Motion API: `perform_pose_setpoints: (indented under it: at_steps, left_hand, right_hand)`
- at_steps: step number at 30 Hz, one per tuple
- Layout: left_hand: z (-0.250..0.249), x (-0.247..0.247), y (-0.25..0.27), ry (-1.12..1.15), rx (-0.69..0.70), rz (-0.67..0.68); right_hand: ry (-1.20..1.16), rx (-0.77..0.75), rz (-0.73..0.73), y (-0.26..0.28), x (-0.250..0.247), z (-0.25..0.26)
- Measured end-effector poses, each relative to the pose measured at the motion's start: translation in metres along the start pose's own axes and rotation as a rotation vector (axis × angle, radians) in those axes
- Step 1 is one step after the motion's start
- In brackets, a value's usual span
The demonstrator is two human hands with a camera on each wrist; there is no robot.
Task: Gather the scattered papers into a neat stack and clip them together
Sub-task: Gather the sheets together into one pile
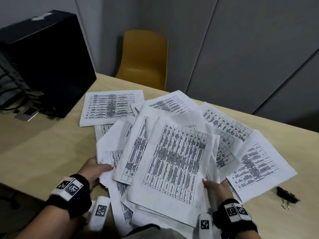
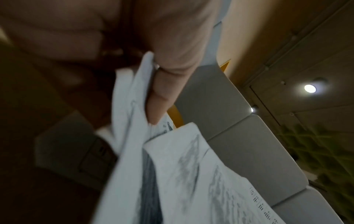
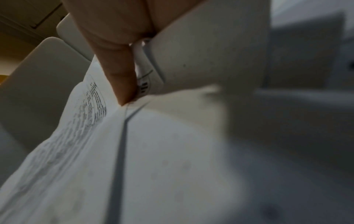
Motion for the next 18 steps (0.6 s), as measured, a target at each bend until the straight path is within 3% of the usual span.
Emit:
perform_pose_setpoints:
  at_steps: [3,5,9,14,18]
  left_hand:
    - [0.006,-0.004,0.011,-0.068,-0.016,0.02]
    - [0.002,-0.006,0.023,-0.134,0.031,-0.036]
    - [-0.036,-0.029,0.047,-0.256,0.235,-0.267]
    - [-0.093,-0.066,0.076,-0.296,0.463,-0.358]
    - [-0.126,-0.102,0.075,-0.17,0.615,-0.455]
  right_hand:
    - [0.044,0.0,0.025,-0.011,0.0,-0.009]
    - [0.08,-0.03,0.042,-0.014,0.002,-0.009]
    - [0.089,-0.073,0.063,-0.012,0.004,-0.005]
    - [0.104,-0.105,0.047,-0.014,0.005,-0.005]
    - [0.143,-0.075,-0.015,-0.022,0.001,-0.017]
Point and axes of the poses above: each hand's wrist, its own y-axis away from the middle knuckle, its own x-axis out of the palm, z = x × y, the point moved 5 cm from there along -y, towards the middle knuckle, and after that the axes turned 3 degrees about -x, right-handed, at the moved point
